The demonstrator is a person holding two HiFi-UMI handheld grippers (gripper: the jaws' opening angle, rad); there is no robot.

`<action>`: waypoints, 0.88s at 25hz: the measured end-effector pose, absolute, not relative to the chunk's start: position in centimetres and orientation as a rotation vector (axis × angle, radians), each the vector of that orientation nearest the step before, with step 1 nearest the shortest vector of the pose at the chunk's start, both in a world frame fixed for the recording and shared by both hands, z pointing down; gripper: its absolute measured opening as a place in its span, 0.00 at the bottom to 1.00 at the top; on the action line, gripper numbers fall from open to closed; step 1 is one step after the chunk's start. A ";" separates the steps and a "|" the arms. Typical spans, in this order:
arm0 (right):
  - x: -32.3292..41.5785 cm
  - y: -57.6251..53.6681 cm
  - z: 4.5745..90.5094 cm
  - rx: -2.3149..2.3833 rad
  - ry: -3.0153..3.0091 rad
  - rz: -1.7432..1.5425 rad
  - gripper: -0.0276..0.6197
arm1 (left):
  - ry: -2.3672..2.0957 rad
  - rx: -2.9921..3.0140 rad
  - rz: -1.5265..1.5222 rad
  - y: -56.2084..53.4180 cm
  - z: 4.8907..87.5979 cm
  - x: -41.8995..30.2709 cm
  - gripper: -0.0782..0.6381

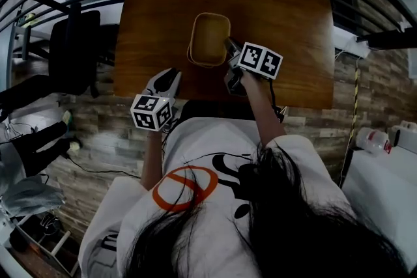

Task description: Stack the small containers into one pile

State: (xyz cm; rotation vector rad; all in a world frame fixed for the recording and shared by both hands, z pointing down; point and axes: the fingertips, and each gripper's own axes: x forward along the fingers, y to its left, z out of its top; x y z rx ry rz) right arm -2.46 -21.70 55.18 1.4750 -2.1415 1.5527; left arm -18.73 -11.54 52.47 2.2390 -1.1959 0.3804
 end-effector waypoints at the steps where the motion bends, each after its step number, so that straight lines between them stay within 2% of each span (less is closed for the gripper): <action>1: -2.9 -21.4 55.7 1.480 -2.122 1.602 0.10 | -1.196 2.237 0.381 -11.3 52.5 -18.9 0.18; 8: -3.0 -20.0 58.4 1.623 -1.969 1.775 0.10 | -1.224 2.218 0.367 -10.4 52.4 -20.0 0.18; 22: -3.0 -19.6 59.1 1.717 -1.919 1.642 0.11 | -1.261 2.197 0.344 -9.5 52.5 -20.4 0.18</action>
